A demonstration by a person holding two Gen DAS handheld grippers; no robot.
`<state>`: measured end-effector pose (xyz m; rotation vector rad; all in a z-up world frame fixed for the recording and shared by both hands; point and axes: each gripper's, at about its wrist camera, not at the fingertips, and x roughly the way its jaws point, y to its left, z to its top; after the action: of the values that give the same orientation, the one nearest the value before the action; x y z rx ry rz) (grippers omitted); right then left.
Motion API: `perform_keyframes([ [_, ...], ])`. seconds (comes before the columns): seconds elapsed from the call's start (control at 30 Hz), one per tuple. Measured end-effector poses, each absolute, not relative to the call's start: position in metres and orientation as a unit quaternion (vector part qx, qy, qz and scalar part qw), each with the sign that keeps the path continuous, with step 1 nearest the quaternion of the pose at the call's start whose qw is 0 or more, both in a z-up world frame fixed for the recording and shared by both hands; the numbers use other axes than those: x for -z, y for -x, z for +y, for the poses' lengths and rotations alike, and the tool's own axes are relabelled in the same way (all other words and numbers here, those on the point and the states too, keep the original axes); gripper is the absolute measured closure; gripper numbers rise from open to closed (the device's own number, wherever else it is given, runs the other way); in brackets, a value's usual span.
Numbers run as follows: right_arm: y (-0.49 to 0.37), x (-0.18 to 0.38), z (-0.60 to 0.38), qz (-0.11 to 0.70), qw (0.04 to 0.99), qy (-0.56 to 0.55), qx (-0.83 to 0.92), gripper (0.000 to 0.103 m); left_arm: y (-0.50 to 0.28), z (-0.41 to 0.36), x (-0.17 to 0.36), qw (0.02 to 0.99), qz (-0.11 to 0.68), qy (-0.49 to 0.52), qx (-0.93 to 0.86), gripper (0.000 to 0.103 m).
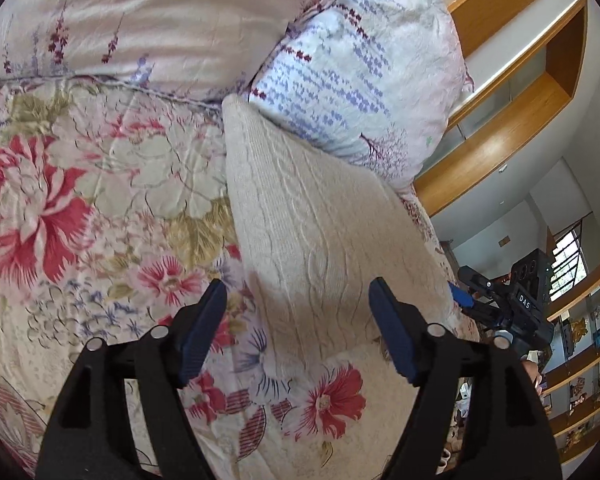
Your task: Fold small clothes
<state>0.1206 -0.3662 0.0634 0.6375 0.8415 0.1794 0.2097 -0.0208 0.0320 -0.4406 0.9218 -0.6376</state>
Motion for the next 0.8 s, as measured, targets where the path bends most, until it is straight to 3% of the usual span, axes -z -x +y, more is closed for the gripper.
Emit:
perform_keyframes([
  [0.07,-0.134,-0.061,-0.372,0.406,0.850,-0.322,-0.094,0.017,-0.220,-0.019,-0.036,0.822,0.433,0.217,0.298,0.017],
  [0.37,-0.198,-0.030,-0.373,0.468,0.799,-0.361,-0.113,0.017,-0.269,-0.032,-0.015,0.793,0.479,0.249,0.282,0.016],
  [0.53,-0.207,-0.023,-0.364,0.475,0.793,-0.355,-0.136,0.017,-0.282,-0.044,-0.004,0.780,0.491,0.258,0.289,0.021],
  [0.67,-0.215,-0.021,-0.358,0.482,0.787,-0.350,-0.159,0.030,-0.290,-0.053,0.002,0.772,0.496,0.262,0.299,0.028],
  [0.8,-0.219,-0.019,-0.354,0.481,0.785,-0.348,-0.176,0.030,-0.292,-0.057,0.002,0.773,0.494,0.262,0.300,0.028],
])
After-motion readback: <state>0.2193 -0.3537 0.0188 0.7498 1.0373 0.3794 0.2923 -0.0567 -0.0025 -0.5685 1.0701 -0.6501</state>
